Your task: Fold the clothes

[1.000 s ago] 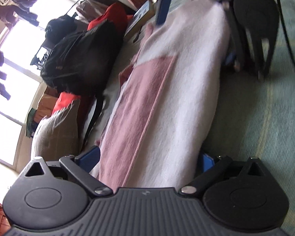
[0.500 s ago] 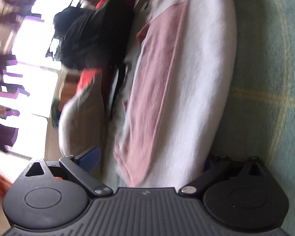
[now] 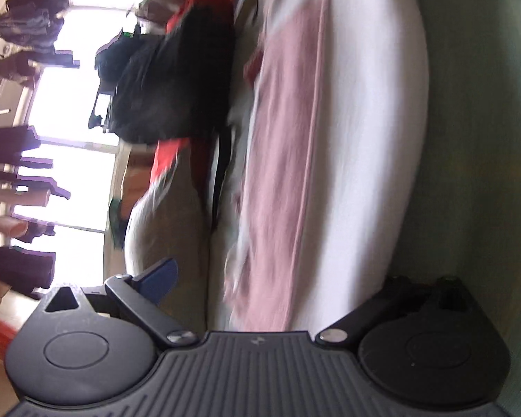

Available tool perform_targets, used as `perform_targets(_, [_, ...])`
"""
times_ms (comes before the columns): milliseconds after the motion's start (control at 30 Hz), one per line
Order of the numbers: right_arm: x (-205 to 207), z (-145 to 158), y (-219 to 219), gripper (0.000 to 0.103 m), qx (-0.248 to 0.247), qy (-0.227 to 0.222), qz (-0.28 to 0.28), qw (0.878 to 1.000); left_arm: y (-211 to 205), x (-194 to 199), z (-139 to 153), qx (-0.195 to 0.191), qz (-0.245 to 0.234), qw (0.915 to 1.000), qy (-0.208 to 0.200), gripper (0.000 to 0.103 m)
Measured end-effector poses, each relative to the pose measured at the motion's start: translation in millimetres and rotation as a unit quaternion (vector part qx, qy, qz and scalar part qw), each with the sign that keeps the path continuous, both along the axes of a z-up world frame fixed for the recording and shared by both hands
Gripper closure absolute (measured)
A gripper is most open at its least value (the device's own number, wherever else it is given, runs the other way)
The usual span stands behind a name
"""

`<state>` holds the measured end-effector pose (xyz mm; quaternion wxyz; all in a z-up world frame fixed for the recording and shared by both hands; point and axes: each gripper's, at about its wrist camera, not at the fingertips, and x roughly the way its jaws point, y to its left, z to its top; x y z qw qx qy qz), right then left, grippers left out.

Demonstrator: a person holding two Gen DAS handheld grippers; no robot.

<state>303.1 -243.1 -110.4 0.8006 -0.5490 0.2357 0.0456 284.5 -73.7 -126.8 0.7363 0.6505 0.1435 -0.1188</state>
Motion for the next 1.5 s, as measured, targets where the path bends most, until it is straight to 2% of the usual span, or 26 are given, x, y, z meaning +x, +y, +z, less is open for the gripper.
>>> perform_targets(33, [2,-1,-2,0.000,0.000,0.000,-0.004,1.000,2,-2,-1,-0.003,0.003,1.0000,0.002,0.007])
perform_targets(100, [-1,-7,3,0.001,-0.020,-0.004,0.007,1.000,-3,-8,-8,0.009,-0.007,0.9999,0.003,0.022])
perform_targets(133, [-4,-12,8,0.007,-0.036,-0.008,0.019,0.999,-7,-12,-13,0.022,-0.014,0.9997,0.003,0.027])
perform_targets(167, [-7,-16,14,0.020,-0.053,-0.010,0.032,0.998,-11,-16,-17,0.035,-0.021,0.9992,0.003,0.038])
perform_targets(200, [-12,-22,21,0.027,-0.069,-0.008,0.047,0.996,-15,-20,-22,0.048,-0.028,0.9984,0.003,0.047])
perform_targets(233, [-17,-29,27,0.041,-0.083,-0.006,0.057,0.995,-15,-20,-23,0.045,-0.027,0.9986,0.005,0.051])
perform_targets(267, [-20,-35,30,0.057,-0.090,-0.003,0.063,0.994,-15,-20,-25,0.042,-0.027,0.9988,0.007,0.059])
perform_targets(300, [-22,-38,31,0.065,-0.090,0.001,0.065,0.994,-15,-20,-26,0.038,-0.026,0.9989,0.009,0.069])
perform_targets(333, [-23,-41,31,0.076,-0.086,0.005,0.066,0.994,-15,-20,-27,0.034,-0.025,0.9990,0.012,0.075])
perform_targets(367, [-23,-41,29,0.080,-0.070,0.009,0.062,0.996,-15,-21,-28,0.030,-0.024,0.9991,0.014,0.085])
perform_targets(400, [-22,-40,28,0.081,-0.056,0.013,0.058,0.997,-15,-21,-29,0.027,-0.023,0.9992,0.016,0.089])
perform_targets(533, [-16,-35,27,0.084,-0.034,0.022,0.054,0.998,-14,-21,-34,0.012,-0.020,0.9994,0.024,0.092])
perform_targets(767, [-17,-24,24,0.090,-0.022,0.032,0.054,0.998,-6,-14,-4,-0.032,-0.010,0.9976,0.060,0.093])
perform_targets(933, [-19,-9,24,0.092,-0.023,0.024,0.057,0.998,-1,-13,16,-0.034,-0.010,0.9983,0.046,0.094])
perform_targets(1167, [-61,21,27,0.092,-0.001,0.034,0.066,0.997,10,-47,40,-0.029,-0.008,0.9985,0.046,0.096])
perform_targets(1500, [-165,36,30,0.092,0.008,0.092,0.090,0.992,21,-154,55,-0.011,-0.027,0.9959,0.086,0.095])
